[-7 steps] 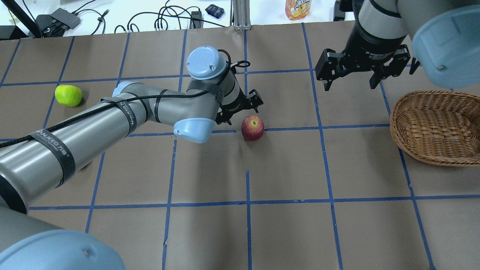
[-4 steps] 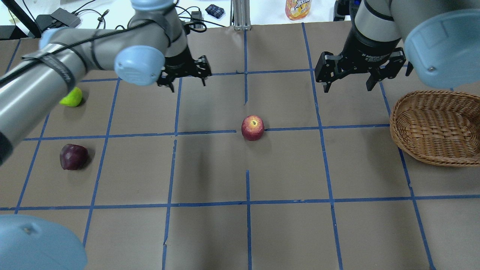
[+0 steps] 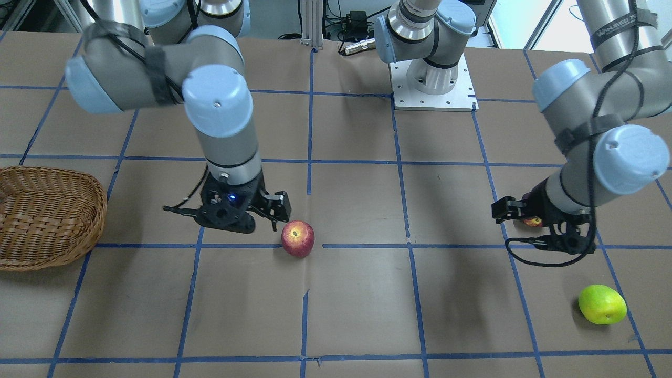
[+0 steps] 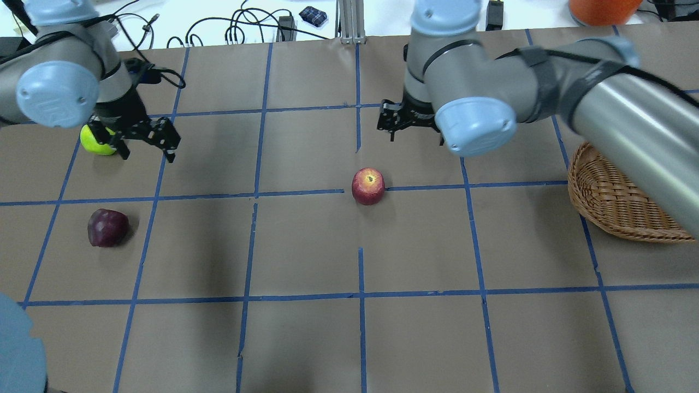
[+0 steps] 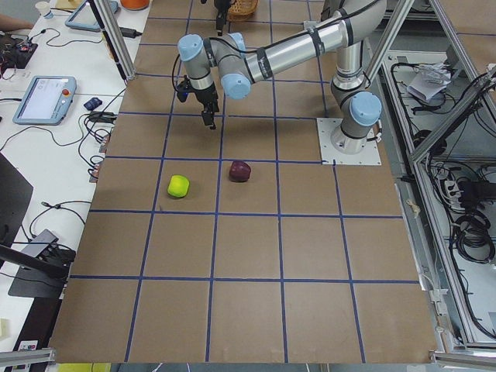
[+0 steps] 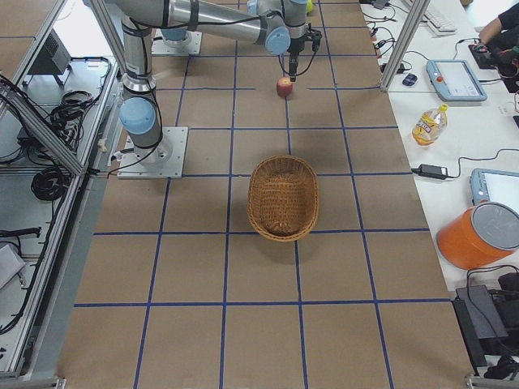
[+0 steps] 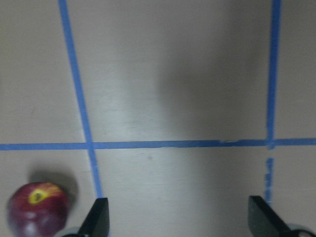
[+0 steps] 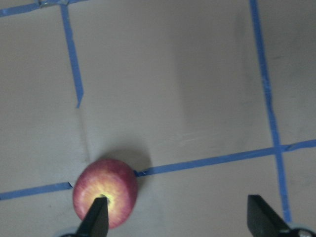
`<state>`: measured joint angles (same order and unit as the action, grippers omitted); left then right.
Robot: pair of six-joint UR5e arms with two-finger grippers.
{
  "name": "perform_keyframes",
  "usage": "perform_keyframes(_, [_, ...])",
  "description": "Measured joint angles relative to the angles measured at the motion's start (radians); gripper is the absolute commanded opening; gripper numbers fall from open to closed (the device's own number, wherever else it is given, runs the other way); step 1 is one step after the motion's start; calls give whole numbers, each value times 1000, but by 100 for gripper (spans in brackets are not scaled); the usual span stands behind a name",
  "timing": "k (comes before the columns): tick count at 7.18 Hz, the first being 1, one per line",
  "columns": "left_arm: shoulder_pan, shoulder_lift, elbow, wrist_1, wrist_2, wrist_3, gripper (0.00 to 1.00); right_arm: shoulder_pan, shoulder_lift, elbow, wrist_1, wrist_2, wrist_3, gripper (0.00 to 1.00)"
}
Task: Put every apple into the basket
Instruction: 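Grasp the red-yellow apple with right gripper while left grasps dark red apple, then carry red-yellow apple to basket with right while left moves dark red apple center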
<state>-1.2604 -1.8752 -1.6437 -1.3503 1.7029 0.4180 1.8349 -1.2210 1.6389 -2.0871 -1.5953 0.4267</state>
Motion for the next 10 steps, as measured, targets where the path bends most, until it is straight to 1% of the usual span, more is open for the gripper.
perform_keyframes(1, [97,2,-30,11,-13,134,100,39,49,1,-47,7,39,100])
perform_keyframes(2, [187,-8,-56,27,-48,262,100,57,78,6,-66,18,47,100])
perform_keyframes(3, [248,-18,-85,40,-75,353,100,63,102,11,-74,43,33,100])
perform_keyframes(4, [277,-28,-128,72,-87,398,100,65,123,15,-76,74,19,100])
perform_keyframes(6, [293,-42,-236,200,-93,421,100,67,154,18,-77,92,-2,100])
perform_keyframes(7, [295,-46,-273,244,-102,422,11,67,170,17,-79,93,-7,100])
perform_keyframes(8, [295,-48,-292,292,-123,432,0,67,190,17,-95,94,-10,82])
perform_keyframes(9, [295,-43,-300,337,-142,445,0,67,204,18,-124,94,-10,61])
perform_keyframes(10, [291,-30,-301,356,-151,445,0,67,208,16,-142,94,-11,48])
